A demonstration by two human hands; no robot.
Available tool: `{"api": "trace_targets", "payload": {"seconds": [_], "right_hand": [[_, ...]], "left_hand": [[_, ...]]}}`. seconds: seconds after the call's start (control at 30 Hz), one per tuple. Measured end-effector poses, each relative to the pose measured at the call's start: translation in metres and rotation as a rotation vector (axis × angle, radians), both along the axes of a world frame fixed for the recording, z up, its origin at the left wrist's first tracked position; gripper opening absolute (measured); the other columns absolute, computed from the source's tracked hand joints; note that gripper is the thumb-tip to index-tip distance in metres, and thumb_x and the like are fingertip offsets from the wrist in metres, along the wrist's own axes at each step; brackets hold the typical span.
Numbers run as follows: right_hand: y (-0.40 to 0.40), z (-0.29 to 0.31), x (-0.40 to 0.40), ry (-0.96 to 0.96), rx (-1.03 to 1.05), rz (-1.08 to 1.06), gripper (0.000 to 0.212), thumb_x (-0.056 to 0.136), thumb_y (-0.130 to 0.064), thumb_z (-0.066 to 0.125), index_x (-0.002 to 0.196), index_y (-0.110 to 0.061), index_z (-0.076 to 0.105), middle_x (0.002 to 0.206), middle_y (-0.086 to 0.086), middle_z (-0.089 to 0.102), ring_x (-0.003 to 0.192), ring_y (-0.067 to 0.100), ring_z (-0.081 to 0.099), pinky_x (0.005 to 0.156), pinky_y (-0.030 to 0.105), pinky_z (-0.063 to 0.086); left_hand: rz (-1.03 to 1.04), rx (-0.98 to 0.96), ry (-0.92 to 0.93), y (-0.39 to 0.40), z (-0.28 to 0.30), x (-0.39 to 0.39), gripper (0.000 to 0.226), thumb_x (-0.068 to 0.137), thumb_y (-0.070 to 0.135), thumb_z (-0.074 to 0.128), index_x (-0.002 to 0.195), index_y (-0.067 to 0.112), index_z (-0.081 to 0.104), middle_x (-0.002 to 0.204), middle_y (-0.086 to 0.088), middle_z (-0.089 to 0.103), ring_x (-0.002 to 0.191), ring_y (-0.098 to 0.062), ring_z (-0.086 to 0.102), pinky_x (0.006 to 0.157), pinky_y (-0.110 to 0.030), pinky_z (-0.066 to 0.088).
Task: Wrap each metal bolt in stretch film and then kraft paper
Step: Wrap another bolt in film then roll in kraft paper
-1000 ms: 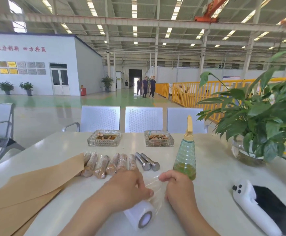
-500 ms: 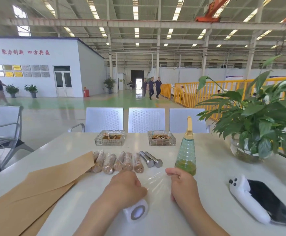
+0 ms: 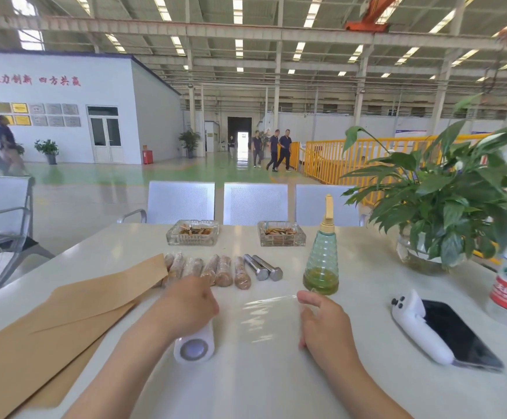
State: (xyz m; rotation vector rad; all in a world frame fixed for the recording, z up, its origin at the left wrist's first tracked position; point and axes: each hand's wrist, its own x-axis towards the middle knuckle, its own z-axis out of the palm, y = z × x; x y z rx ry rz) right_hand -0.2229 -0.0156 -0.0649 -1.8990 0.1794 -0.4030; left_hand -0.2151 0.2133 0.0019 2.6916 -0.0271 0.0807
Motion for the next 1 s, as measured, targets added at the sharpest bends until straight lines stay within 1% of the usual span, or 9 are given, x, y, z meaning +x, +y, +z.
{"api": "trace_targets", "payload": {"seconds": [0.1,0.17,0.37,0.47,0.5,0.57,0.7,0.9,1.0], "right_hand": [[-0.004,-0.001,0.0,0.03,-0.055,0.011,0.039,0.1,-0.003,0.046,0.129,-0.018,0.067,0.088,0.013,0.067,0.039,0.004,0.057,0.043,0.013,0.042],[-0.009,0.0,-0.003,0.064,-0.058,0.0,0.047,0.095,0.002,0.041,0.127,-0.019,0.068,0.081,0.011,0.065,0.039,0.004,0.056,0.041,0.013,0.041],[-0.023,-0.002,-0.007,0.134,-0.074,-0.043,0.057,0.084,0.006,0.037,0.122,-0.022,0.07,0.061,0.007,0.067,0.037,0.006,0.055,0.038,0.014,0.038],[-0.023,-0.001,-0.005,0.138,-0.208,-0.009,0.055,0.09,0.003,0.039,0.132,-0.019,0.067,0.119,0.01,0.07,0.085,0.012,0.07,0.078,0.024,0.057],[-0.023,0.0,-0.005,0.136,-0.292,-0.012,0.054,0.092,0.003,0.041,0.135,-0.018,0.065,0.134,0.008,0.065,0.107,0.02,0.067,0.097,0.032,0.053],[-0.025,0.0,-0.005,0.135,-0.519,-0.022,0.051,0.093,-0.001,0.045,0.136,-0.02,0.064,0.144,0.004,0.058,0.129,0.028,0.056,0.107,0.037,0.044],[-0.032,-0.002,-0.011,0.171,-0.902,-0.039,0.046,0.091,-0.005,0.044,0.129,-0.024,0.061,0.139,-0.003,0.057,0.123,0.031,0.055,0.091,0.039,0.045],[-0.041,-0.006,-0.011,0.163,-1.012,-0.069,0.041,0.092,-0.005,0.043,0.126,-0.022,0.059,0.133,-0.001,0.057,0.114,0.03,0.059,0.084,0.038,0.046],[-0.044,-0.006,-0.012,0.165,-1.03,-0.073,0.043,0.091,-0.004,0.043,0.127,-0.023,0.057,0.134,-0.002,0.056,0.114,0.029,0.059,0.084,0.037,0.046]], "left_hand": [[0.069,0.088,-0.05,-0.005,-0.013,-0.004,0.028,0.087,0.044,0.062,0.071,0.021,0.065,0.093,0.002,0.063,0.098,-0.021,0.062,0.08,-0.031,0.053],[0.092,0.133,-0.033,-0.003,-0.015,-0.01,0.021,0.081,0.05,0.069,0.078,0.032,0.058,0.109,0.004,0.053,0.112,-0.02,0.056,0.091,-0.033,0.05],[0.167,0.166,-0.016,0.01,-0.004,-0.017,0.034,0.087,0.014,0.053,0.115,0.032,0.06,0.138,-0.001,0.045,0.126,-0.027,0.048,0.102,-0.04,0.047],[0.223,0.22,-0.043,0.004,-0.009,-0.022,0.04,0.093,0.015,0.046,0.131,0.025,0.056,0.138,-0.003,0.046,0.128,-0.03,0.045,0.104,-0.044,0.046],[0.233,0.228,-0.06,0.001,-0.013,-0.023,0.037,0.097,0.022,0.046,0.133,0.022,0.055,0.141,-0.004,0.046,0.13,-0.031,0.045,0.105,-0.044,0.045],[0.238,0.251,-0.067,-0.001,-0.017,-0.025,0.039,0.097,0.036,0.053,0.134,0.022,0.053,0.143,-0.003,0.045,0.132,-0.03,0.045,0.104,-0.042,0.045],[0.258,0.233,-0.043,0.01,-0.017,-0.026,0.046,0.09,0.028,0.061,0.134,0.025,0.049,0.134,-0.002,0.047,0.127,-0.029,0.048,0.098,-0.042,0.047],[0.298,0.218,-0.114,0.027,-0.018,-0.027,0.048,0.093,0.014,0.039,0.134,0.036,0.049,0.127,-0.001,0.048,0.114,-0.029,0.054,0.091,-0.043,0.05],[0.277,0.233,-0.165,0.029,-0.028,-0.026,0.041,0.099,0.027,0.041,0.138,0.039,0.049,0.134,0.002,0.049,0.12,-0.029,0.053,0.09,-0.041,0.045]]}}
